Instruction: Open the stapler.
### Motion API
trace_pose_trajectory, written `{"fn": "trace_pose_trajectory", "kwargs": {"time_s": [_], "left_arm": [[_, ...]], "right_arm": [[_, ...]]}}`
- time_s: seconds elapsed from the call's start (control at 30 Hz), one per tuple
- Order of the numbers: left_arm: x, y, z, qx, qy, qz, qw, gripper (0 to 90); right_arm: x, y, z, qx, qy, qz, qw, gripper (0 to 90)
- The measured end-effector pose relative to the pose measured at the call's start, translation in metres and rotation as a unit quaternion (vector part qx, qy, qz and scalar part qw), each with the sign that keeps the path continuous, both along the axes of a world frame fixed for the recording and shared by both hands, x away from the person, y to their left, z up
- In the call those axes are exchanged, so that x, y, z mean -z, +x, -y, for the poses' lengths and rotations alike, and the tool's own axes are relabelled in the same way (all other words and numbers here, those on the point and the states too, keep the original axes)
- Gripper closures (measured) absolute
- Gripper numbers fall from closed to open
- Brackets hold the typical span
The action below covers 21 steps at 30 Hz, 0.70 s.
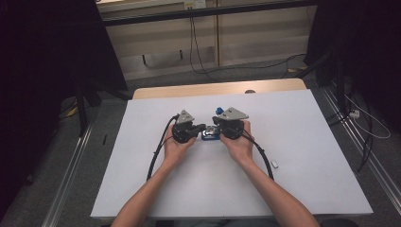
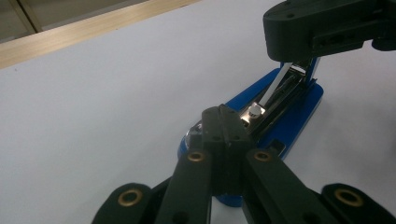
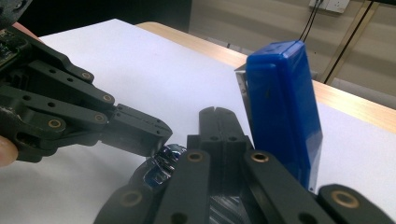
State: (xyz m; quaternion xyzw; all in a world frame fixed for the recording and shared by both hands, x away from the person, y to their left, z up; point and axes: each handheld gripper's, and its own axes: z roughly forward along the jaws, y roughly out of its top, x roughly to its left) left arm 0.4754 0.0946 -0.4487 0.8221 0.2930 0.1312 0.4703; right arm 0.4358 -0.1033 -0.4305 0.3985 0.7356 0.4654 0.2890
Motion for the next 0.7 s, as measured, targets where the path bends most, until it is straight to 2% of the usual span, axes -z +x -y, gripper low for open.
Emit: {"fn": "trace_pose_trajectory", "kwargs": {"time_s": [0.4,0.47,0.7], "left_arm": [[-0.0005,0.0000,0.0002,-0.001,0.003,0.000,1.0000,90.0],[-0.0005,0.0000,0.0003,0.000,0.003,0.001,1.0000,90.0],[-0.0003,0.0001,0.0000,0.001,0.002,0.002,1.0000,90.0]], "right_arm": [[-0.0006,-0.0026,0.0009,0.007,-0.004,0.006,1.0000,90.0],[-0.0008,-0.0021,0.0030,0.006,0.005,0.002,1.0000,90.0],[-0.0021,-0.0024,0.0058,0.014,0.003,0.007,0.9999,90.0]]}}
